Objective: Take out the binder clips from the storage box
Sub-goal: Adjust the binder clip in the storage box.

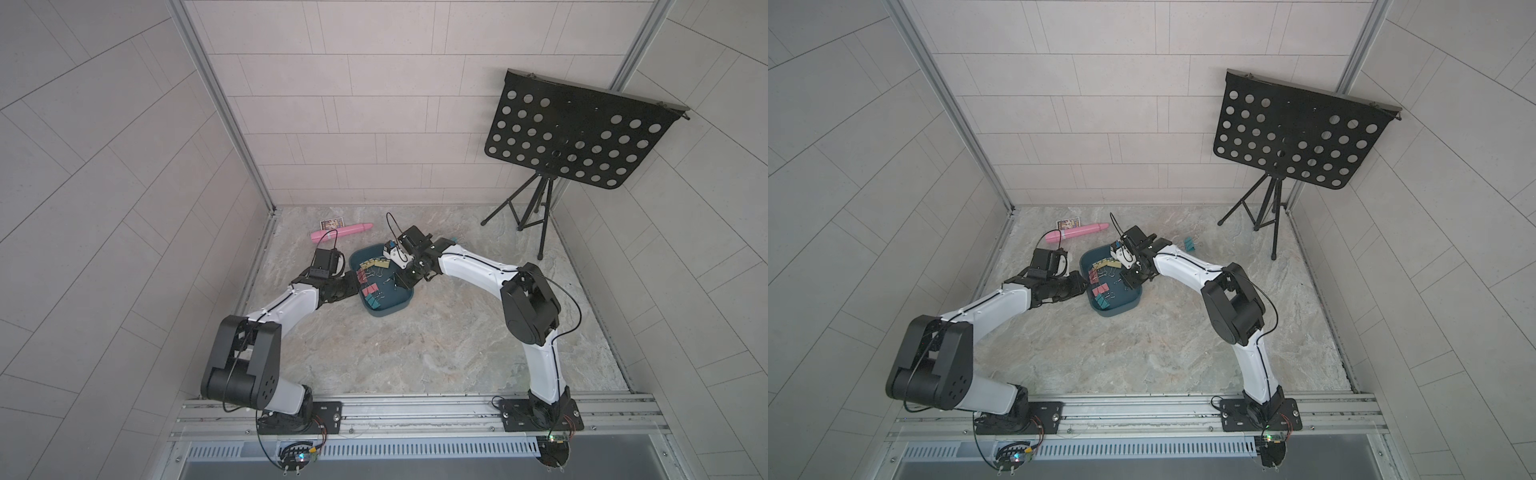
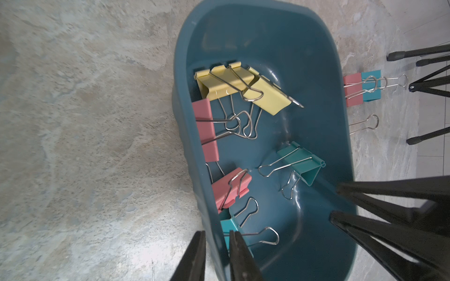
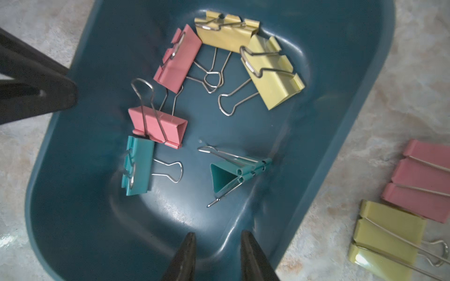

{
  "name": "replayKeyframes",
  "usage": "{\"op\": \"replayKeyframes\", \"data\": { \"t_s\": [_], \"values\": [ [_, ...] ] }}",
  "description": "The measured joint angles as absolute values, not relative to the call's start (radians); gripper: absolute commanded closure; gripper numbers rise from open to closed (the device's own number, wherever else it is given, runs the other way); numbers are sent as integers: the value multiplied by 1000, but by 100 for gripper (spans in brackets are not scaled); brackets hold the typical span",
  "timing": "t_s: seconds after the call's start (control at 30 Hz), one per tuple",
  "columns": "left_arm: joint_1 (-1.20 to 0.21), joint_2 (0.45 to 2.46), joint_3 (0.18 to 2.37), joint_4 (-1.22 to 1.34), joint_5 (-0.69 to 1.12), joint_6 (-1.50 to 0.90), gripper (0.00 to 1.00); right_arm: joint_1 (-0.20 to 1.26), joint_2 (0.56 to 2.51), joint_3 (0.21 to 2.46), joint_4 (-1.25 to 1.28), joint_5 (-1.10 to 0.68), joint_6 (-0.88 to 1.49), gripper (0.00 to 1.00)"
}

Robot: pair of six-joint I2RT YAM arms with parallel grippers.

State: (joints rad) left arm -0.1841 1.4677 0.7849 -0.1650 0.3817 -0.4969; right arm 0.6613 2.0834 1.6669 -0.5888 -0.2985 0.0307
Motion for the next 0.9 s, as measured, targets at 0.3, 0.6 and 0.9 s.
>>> {"op": "replayKeyframes", "data": {
  "t_s": [0.3, 0.6, 0.9],
  "values": [
    [-184, 1468, 785, -164, 382, -497, 74, 681, 2139, 1717, -594, -265, 42, 62],
    [-187, 1468, 785, -163, 386, -497, 74, 700, 2167, 1735, -601, -224, 53, 62],
    [-187, 1468, 785, -162, 393, -497, 74, 717, 2183, 1745, -609, -167, 54, 62]
  ]
}}
